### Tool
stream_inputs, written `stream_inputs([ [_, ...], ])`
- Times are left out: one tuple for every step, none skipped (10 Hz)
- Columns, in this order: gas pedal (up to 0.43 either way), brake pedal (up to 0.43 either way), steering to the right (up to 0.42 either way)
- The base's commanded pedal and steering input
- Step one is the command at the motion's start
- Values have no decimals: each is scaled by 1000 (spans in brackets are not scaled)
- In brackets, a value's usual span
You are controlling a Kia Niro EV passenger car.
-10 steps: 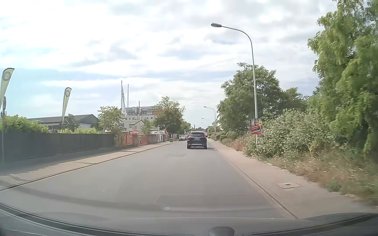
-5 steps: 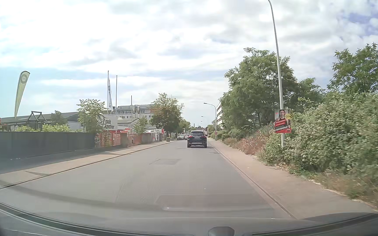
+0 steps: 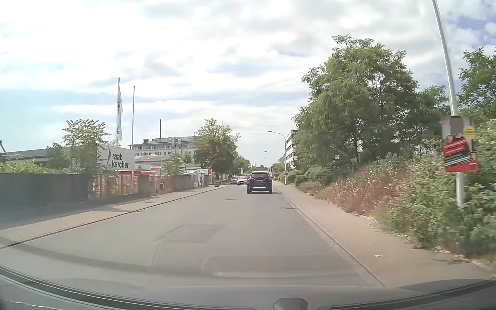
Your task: Follow the waypoints while adhering to traffic rules and regulations
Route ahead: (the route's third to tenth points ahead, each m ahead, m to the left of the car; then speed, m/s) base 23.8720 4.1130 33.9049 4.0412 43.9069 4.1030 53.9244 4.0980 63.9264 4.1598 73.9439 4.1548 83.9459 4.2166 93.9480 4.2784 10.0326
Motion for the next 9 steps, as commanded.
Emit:
stream_inputs([
  [0,24,-1],
  [0,24,-2],
  [0,24,-2],
  [0,24,-3],
  [0,24,-3],
  [0,24,-3],
  [0,24,-1],
  [0,18,0],
  [0,18,0],
])
